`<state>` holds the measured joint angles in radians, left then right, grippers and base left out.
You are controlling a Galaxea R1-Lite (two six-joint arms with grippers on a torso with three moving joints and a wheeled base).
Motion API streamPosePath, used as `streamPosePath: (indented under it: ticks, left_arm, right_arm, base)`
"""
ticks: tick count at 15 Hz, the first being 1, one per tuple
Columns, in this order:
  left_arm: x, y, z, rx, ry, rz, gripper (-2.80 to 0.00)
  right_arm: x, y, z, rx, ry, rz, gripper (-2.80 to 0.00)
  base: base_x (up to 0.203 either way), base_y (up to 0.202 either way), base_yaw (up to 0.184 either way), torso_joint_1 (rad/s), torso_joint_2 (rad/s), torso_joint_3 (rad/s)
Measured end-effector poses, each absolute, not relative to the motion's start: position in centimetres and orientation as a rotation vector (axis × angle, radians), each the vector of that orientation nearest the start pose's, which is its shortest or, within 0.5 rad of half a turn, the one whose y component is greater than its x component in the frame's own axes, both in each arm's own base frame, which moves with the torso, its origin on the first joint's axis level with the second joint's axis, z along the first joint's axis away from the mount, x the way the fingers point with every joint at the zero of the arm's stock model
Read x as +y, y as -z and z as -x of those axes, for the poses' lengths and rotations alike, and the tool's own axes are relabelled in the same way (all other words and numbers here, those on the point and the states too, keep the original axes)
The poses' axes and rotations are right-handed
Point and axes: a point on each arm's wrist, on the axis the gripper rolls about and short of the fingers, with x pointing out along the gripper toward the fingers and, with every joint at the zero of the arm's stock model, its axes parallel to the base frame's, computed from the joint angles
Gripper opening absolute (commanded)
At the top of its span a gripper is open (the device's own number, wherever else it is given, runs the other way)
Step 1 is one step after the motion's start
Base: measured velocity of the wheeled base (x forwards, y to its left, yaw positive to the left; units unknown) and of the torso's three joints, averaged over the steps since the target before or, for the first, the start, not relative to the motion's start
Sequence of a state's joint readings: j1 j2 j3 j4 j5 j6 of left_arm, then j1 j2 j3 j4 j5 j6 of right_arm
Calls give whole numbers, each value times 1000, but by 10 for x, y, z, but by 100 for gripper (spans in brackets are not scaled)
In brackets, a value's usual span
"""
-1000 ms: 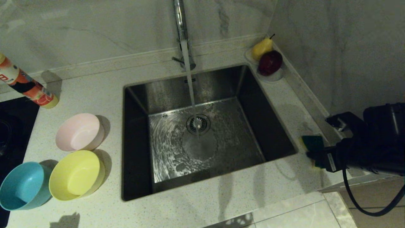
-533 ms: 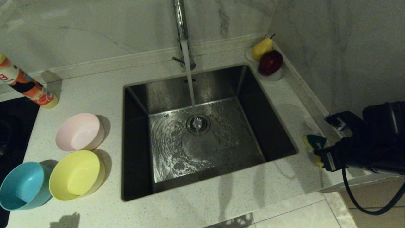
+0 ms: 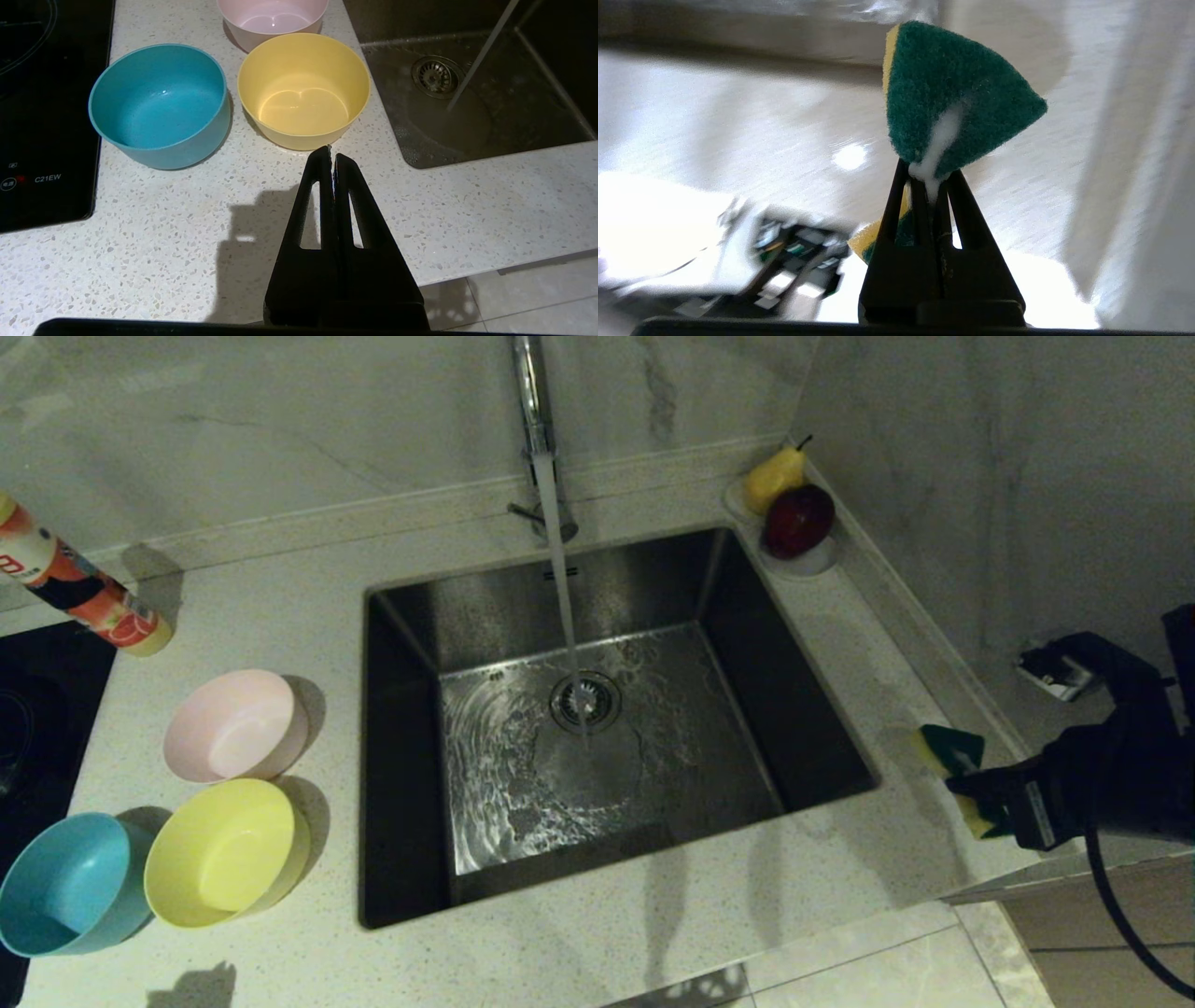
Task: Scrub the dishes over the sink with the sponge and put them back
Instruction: Pick up a bowl and the sponge
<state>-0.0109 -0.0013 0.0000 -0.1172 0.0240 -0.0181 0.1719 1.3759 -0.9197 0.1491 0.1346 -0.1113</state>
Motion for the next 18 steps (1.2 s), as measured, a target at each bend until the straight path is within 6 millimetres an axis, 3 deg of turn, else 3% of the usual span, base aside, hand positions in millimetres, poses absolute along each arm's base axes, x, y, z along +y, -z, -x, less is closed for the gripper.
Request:
streamPosePath:
  ticks: [6, 18]
  left_arm:
    - [1, -87, 24, -119, -12, 20, -280]
    - [1, -87, 24, -119, -12, 20, -280]
  right_arm:
    - [47, -255, -157, 613, -514, 82, -280]
    - [50, -264, -136, 563, -555, 59, -280]
  base:
    - [0, 0, 0, 0, 0, 0]
    - [0, 0, 0, 0, 0, 0]
